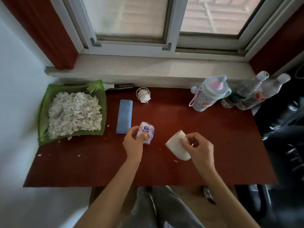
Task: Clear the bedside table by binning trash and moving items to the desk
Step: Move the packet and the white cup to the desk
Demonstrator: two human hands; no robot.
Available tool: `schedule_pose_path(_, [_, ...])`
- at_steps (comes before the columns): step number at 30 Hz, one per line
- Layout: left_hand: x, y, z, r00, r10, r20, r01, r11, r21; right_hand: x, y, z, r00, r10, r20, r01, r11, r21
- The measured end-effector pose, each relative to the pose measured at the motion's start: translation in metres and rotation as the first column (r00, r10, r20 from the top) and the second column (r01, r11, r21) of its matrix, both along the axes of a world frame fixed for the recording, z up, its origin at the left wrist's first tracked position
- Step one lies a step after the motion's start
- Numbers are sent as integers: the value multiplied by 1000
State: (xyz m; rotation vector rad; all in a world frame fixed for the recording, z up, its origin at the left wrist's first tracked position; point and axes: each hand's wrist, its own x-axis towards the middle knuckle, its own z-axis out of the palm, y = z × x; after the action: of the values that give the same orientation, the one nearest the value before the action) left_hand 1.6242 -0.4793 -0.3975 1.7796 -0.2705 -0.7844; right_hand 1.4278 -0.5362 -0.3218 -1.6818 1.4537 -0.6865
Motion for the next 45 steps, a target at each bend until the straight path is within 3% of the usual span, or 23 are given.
schedule_pose_path(7, [10, -54, -8, 993, 87, 77, -91, 994, 54, 14, -40, -8, 1000, -14, 21, 13, 998, 54])
schedule_pose_path(20, [22, -95, -26, 983, 93, 161, -122, 976, 181, 30, -87, -22, 999, -39, 11, 38, 995, 95])
schedule_pose_path(31, [20, -77, -20, 947, -119, 298, 6, 935, 354, 32, -96, -23, 999, -41, 16, 39, 993, 116])
schedule_pose_path(35, [11, -61, -19, 824, -330, 461, 109, 890, 444, 25, -92, -21, 996, -81, 24, 78, 992, 101])
schedule_pose_path(39, [-6, -46, -24, 542, -566, 621, 274, 818, 506, 11, -79, -17, 990, -143, 14, 141, 986, 90])
schedule_pose_path(45, [-42, -38, -28, 284, -742, 607, 474, 659, 584, -18, -48, -15, 966, -256, -35, 258, 966, 35])
